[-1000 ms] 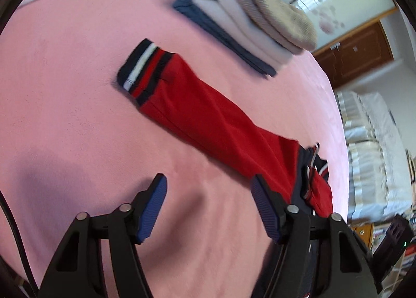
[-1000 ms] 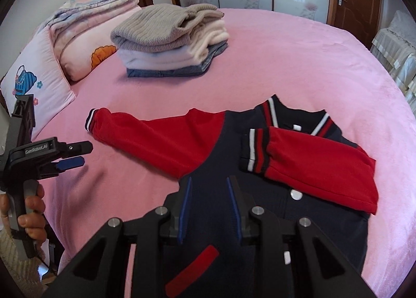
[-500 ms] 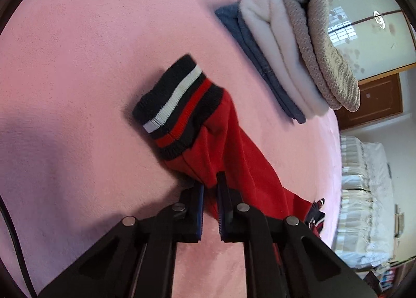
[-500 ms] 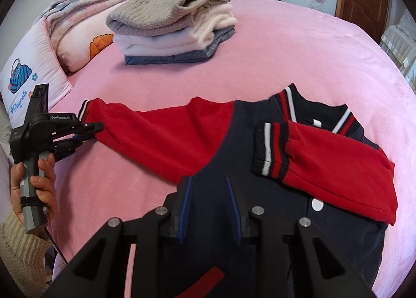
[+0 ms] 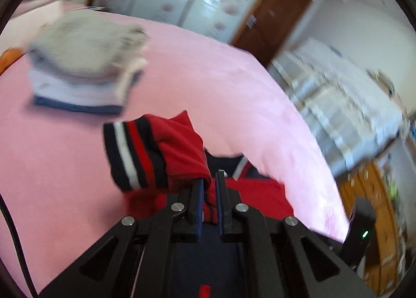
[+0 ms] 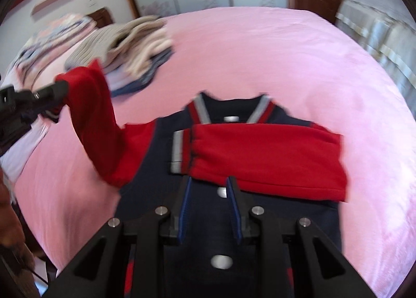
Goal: Fold large clothes
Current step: 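Fold the held sleeve over the jacket front toward the right gripper, then grasp the cuff with the right gripper while the left gripper releases it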
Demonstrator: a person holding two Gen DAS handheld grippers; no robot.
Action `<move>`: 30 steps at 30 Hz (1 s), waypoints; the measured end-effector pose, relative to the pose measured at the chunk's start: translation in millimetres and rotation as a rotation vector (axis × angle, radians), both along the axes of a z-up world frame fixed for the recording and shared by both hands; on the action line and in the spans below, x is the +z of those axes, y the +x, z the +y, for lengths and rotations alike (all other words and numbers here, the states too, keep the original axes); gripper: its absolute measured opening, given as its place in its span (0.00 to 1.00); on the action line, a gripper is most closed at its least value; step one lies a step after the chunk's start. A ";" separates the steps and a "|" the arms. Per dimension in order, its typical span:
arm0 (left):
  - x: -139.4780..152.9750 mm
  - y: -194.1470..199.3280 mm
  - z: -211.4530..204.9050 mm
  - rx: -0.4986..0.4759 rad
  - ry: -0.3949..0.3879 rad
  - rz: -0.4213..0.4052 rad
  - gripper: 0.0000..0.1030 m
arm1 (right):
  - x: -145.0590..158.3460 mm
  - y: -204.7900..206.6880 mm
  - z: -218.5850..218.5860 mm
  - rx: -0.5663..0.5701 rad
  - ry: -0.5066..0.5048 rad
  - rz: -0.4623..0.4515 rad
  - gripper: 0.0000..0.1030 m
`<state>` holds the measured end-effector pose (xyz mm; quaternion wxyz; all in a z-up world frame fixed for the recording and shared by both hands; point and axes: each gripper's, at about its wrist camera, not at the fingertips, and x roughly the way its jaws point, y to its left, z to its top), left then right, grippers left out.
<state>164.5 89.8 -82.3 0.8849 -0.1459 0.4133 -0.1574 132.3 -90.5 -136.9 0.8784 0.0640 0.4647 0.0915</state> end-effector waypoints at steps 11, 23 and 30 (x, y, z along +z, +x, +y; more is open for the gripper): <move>-34.8 -6.5 -44.6 -0.068 0.097 0.098 0.54 | -15.0 -9.5 -64.0 -0.104 0.027 0.024 0.26; -98.7 -17.8 39.8 0.149 0.147 0.277 0.54 | -16.5 49.6 -49.2 -0.016 0.125 0.075 0.26; -127.8 -8.7 26.4 0.120 0.151 0.323 0.54 | -37.6 114.4 -61.5 -0.042 0.340 0.216 0.26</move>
